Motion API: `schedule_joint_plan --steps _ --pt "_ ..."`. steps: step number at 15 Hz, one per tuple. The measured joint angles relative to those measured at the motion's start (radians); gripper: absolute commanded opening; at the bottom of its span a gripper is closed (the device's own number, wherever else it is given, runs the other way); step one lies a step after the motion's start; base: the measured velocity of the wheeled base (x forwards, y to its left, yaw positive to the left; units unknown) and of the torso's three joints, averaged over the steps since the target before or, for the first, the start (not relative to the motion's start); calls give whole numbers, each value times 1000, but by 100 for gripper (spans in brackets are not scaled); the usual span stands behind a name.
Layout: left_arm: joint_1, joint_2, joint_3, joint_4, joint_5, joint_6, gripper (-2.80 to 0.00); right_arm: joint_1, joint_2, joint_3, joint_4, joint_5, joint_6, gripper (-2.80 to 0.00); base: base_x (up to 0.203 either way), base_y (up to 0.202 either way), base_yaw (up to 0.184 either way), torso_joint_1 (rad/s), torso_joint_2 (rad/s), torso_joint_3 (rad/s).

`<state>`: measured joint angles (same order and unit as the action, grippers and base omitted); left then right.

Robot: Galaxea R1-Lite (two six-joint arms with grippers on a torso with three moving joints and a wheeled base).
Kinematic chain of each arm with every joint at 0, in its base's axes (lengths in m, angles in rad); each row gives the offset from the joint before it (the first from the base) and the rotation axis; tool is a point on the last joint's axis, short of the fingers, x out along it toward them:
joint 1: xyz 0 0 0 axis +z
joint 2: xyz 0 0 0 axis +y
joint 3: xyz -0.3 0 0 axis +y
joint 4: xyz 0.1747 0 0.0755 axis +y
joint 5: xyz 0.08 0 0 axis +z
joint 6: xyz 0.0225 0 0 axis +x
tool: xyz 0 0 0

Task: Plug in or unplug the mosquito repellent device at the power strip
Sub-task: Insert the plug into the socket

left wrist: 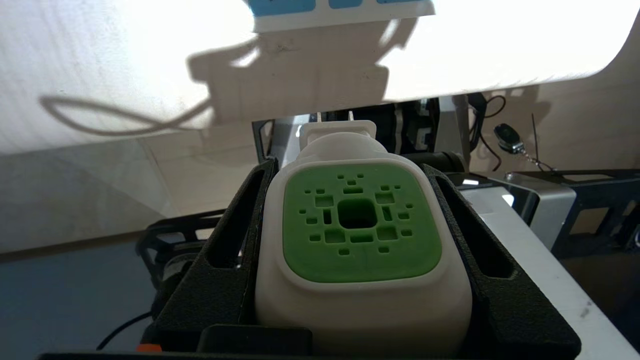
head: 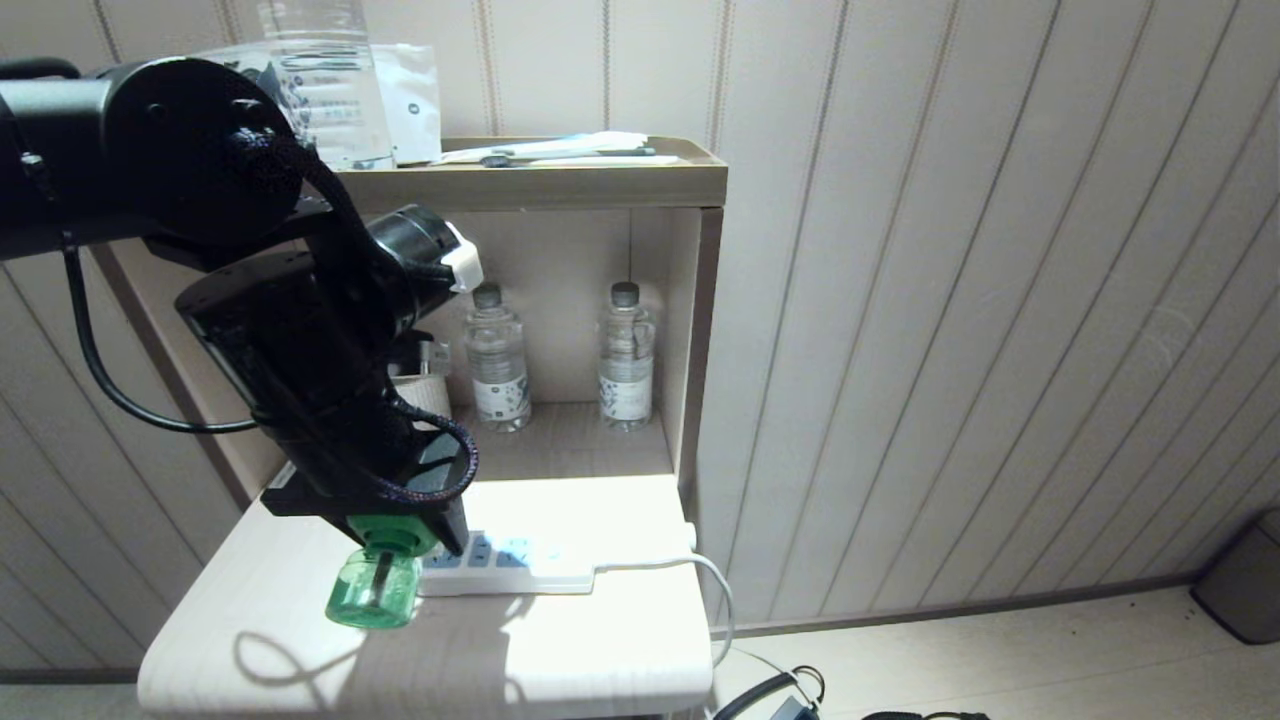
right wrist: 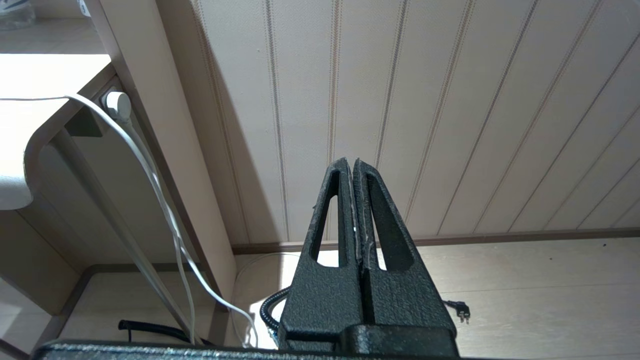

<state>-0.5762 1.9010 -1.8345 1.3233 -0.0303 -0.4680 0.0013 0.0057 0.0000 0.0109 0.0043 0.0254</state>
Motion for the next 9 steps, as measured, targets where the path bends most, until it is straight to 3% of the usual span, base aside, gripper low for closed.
schedule_joint_plan --steps 9 --pt "-45 -82 59 -7 -1 -53 -280 0 0 0 0 0 0 -280 0 0 0 0 0 0"
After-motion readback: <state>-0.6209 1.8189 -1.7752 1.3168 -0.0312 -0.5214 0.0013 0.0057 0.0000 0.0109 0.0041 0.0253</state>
